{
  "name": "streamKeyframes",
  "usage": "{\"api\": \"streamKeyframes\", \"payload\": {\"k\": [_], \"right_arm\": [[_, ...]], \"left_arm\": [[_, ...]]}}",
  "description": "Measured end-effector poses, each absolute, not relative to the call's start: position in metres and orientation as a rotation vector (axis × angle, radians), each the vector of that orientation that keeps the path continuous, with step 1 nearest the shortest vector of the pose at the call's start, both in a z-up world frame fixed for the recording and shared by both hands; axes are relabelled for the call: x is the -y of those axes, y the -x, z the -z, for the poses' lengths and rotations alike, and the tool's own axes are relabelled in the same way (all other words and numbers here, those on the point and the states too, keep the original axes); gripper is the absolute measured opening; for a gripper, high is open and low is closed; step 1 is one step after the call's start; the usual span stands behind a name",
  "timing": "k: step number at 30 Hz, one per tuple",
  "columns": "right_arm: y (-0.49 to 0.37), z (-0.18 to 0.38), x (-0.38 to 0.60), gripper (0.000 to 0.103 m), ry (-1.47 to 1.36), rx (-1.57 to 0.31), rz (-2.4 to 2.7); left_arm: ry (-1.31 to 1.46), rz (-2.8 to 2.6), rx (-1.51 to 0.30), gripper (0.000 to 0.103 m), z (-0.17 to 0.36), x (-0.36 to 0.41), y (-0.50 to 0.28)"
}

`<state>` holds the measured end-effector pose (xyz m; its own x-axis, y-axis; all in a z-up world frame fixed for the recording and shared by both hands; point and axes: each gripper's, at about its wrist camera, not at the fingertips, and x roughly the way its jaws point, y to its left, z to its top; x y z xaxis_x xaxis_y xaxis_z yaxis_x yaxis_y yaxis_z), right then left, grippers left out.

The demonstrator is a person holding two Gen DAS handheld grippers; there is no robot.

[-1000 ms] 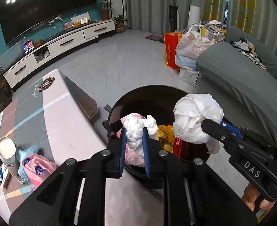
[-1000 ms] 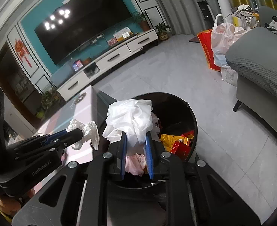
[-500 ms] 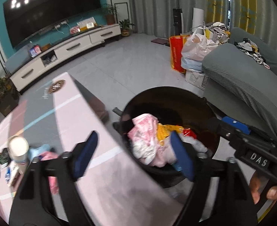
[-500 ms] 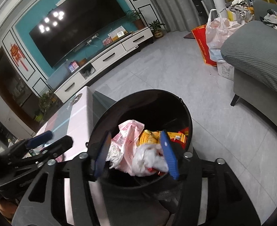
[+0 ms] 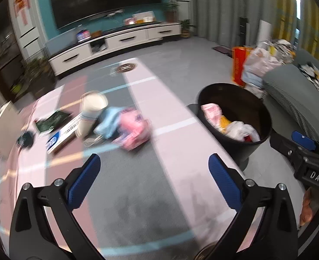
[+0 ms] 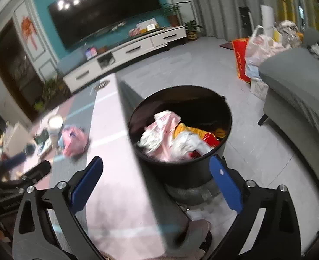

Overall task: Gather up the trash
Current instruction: 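Move both tools back over the remaining trash on the table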

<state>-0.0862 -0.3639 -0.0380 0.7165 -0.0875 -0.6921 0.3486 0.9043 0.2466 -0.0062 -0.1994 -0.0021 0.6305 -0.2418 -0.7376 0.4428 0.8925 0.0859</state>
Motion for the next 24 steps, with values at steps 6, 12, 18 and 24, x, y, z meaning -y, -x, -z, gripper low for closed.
{"api": "streamKeyframes", "payload": {"k": [6, 12, 18, 24], "right_arm": [[0.081, 0.025, 0.315, 0.098, -0.291, -0.749, 0.151], [0.077, 0.010, 0.281, 0.098, -0.237, -0.740, 0.097], [0.070, 0.004, 0.257, 0.098, -0.194, -0.742, 0.060], [0.053, 0.010, 0.238, 0.098, -0.158, -0.777, 0.036]], "left_arm": [[-0.198, 0.305, -0.809, 0.100, -0.008, 0.140, 0.020], [-0.159, 0.255, -0.804, 0.100, -0.014, 0.102, 0.032], [-0.118, 0.223, -0.812, 0.100, -0.014, 0.078, 0.033], [-0.096, 0.213, -0.817, 0.100, -0.009, 0.067, 0.027]]}}
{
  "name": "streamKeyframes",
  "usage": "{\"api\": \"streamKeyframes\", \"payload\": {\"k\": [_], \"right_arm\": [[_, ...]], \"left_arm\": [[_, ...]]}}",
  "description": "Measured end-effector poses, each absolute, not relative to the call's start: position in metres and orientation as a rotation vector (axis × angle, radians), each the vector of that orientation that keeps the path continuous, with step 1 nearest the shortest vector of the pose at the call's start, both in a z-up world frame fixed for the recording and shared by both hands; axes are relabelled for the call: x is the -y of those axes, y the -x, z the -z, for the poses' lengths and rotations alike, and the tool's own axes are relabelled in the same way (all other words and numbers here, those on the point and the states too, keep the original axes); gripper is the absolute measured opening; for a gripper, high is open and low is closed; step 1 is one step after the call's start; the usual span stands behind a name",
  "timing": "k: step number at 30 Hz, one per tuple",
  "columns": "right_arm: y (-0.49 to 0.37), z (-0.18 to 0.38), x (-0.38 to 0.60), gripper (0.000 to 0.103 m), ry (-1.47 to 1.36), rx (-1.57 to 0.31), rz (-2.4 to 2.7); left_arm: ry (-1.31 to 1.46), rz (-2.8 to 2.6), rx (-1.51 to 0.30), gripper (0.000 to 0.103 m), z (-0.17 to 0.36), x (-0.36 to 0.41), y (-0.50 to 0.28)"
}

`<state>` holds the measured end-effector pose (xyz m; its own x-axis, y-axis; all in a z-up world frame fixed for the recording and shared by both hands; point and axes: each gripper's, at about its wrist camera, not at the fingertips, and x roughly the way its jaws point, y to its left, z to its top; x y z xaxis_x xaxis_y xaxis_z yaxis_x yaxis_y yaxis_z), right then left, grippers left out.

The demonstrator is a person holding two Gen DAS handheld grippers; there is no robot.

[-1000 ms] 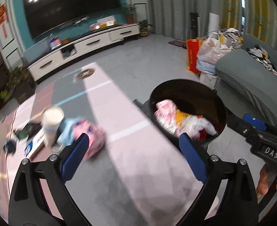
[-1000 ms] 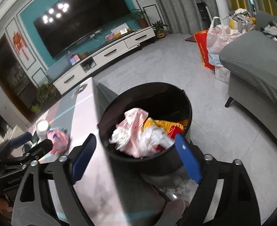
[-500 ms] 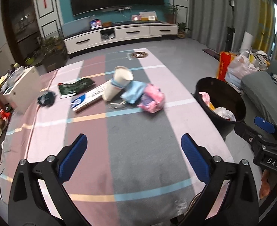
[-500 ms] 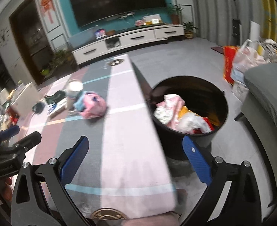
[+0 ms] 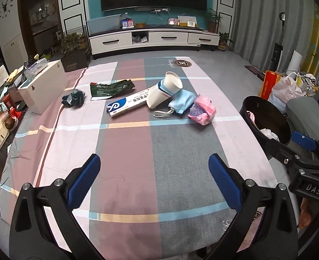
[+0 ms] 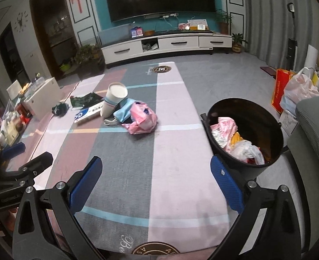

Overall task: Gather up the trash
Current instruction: 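Move both tools back over the remaining trash on the table, then grasp the white paper cup with the left tool while the right tool grasps the pink bag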

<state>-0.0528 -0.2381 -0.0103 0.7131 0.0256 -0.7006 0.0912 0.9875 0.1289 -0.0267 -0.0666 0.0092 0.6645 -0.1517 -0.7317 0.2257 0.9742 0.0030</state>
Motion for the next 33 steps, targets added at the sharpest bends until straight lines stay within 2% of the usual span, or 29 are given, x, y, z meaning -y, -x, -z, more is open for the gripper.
{"api": "streamKeyframes", "payload": {"k": [15, 25, 28, 31, 33], "right_arm": [[-0.004, 0.056, 0.223, 0.098, -0.198, -0.875, -0.042], [-0.057, 0.067, 0.238, 0.097, -0.267, -0.817, -0.071], [-0.078, 0.070, 0.243, 0.092, -0.301, -0.808, -0.068], [-0.096, 0.077, 0.245, 0.083, -0.312, -0.818, -0.064], [-0.104, 0.082, 0.244, 0.072, -0.295, -0.826, -0.064]], "left_arm": [[0.072, 0.135, -0.941, 0.100, 0.037, 0.004, -0.023], [0.168, 0.221, -0.950, 0.100, 0.056, -0.002, -0.044], [0.176, 0.237, -0.948, 0.100, 0.057, 0.002, -0.049], [0.177, 0.251, -0.944, 0.100, 0.058, 0.005, -0.054], [0.174, 0.260, -0.938, 0.100, 0.057, 0.007, -0.058]]}}
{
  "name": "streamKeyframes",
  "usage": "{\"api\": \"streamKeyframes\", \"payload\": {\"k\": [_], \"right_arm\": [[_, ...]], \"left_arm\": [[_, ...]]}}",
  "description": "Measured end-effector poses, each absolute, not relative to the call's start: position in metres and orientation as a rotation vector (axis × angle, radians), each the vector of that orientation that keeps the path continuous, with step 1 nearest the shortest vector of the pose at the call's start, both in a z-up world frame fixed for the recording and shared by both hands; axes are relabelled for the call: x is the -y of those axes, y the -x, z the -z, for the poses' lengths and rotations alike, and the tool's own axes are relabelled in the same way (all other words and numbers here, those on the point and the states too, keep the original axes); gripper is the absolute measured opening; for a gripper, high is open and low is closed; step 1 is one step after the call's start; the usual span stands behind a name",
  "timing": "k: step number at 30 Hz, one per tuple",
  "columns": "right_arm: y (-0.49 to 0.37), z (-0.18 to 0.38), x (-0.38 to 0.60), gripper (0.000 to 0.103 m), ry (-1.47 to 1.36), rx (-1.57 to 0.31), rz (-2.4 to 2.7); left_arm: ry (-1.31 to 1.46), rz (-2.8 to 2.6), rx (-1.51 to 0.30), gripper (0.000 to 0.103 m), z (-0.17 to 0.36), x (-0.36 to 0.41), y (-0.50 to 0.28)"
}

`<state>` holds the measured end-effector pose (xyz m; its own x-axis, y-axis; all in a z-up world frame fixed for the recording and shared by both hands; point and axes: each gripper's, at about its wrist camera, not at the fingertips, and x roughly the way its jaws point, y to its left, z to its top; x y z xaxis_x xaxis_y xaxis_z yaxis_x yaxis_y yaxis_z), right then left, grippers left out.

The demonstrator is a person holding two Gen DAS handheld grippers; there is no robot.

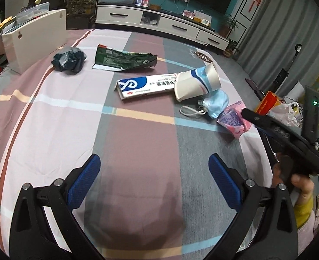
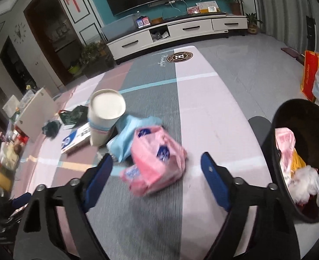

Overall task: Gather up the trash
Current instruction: 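Grasp the white paper cup with the left tool while the right tool grasps the pink bag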

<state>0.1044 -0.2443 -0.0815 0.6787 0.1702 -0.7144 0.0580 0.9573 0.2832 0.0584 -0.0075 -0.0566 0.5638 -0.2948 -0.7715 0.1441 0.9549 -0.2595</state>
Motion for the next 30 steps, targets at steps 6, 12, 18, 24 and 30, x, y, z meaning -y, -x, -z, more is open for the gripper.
{"api": "streamKeyframes", "payload": {"k": [6, 12, 18, 24, 30], "right_arm": [[-0.109, 0.096, 0.245, 0.035, -0.292, -0.856, -0.071], [-0.079, 0.086, 0.265, 0.032, -0.357, -0.814, -0.058], [-0.053, 0.077, 0.287, 0.032, -0.403, -0.765, -0.062], [-0.045, 0.077, 0.297, 0.032, -0.425, -0.754, -0.077], [-0.043, 0.080, 0.303, 0.032, -0.438, -0.754, -0.089]], "left_arm": [[0.170, 0.293, -0.908, 0.100, 0.047, 0.022, -0.076], [0.087, 0.373, -0.815, 0.100, 0.025, 0.064, -0.100], [0.040, 0.435, -0.813, 0.100, 0.017, 0.113, -0.142], [-0.038, 0.370, -0.861, 0.093, 0.036, 0.152, -0.184], [-0.079, 0.314, -0.895, 0.059, 0.055, 0.156, -0.198]]}}
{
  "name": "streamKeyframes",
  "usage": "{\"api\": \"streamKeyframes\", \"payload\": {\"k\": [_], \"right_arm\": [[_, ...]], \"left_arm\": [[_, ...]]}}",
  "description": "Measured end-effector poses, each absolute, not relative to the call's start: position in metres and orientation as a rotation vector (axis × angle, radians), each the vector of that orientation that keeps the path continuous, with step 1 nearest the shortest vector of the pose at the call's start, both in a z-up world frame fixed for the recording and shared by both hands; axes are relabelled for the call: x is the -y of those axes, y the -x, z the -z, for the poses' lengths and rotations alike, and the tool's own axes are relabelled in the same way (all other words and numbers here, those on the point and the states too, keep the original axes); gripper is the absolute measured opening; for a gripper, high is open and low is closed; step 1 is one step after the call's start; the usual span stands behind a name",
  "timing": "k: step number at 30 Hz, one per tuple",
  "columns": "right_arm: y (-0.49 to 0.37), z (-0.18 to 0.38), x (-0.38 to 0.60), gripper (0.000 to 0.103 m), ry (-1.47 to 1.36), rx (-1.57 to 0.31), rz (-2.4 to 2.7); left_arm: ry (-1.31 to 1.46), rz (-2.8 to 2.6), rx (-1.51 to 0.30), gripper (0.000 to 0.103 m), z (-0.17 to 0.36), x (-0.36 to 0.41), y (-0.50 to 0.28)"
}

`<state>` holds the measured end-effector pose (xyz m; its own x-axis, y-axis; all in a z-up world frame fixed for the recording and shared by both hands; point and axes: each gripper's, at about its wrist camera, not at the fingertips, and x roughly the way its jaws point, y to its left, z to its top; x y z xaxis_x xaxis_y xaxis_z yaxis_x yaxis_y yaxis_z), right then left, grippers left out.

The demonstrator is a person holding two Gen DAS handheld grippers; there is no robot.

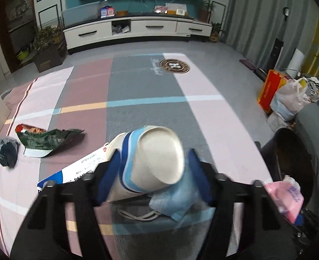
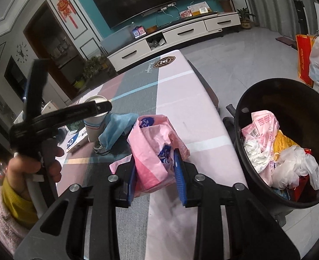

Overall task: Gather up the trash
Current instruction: 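Grasp the white paper cup with the left tool while the right tool grasps the pink bag, then carry the paper cup and pink bag to the black bin and release them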

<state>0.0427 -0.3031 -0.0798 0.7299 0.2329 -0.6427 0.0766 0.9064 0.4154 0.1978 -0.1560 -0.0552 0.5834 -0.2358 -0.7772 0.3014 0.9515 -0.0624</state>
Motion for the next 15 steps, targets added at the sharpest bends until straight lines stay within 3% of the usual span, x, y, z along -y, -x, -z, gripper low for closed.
{"api": "streamKeyframes", "payload": {"k": [3, 15], "right_arm": [[-0.041, 0.080, 0.306, 0.032, -0.450, -0.751, -0.090], [-0.020, 0.058, 0.304, 0.032, -0.442, -0.702, -0.108]], "left_arm": [[-0.069, 0.316, -0.860, 0.050, 0.048, 0.150, -0.192], [0.066, 0.470, -0.784, 0.050, -0.002, 0.119, -0.116]]}}
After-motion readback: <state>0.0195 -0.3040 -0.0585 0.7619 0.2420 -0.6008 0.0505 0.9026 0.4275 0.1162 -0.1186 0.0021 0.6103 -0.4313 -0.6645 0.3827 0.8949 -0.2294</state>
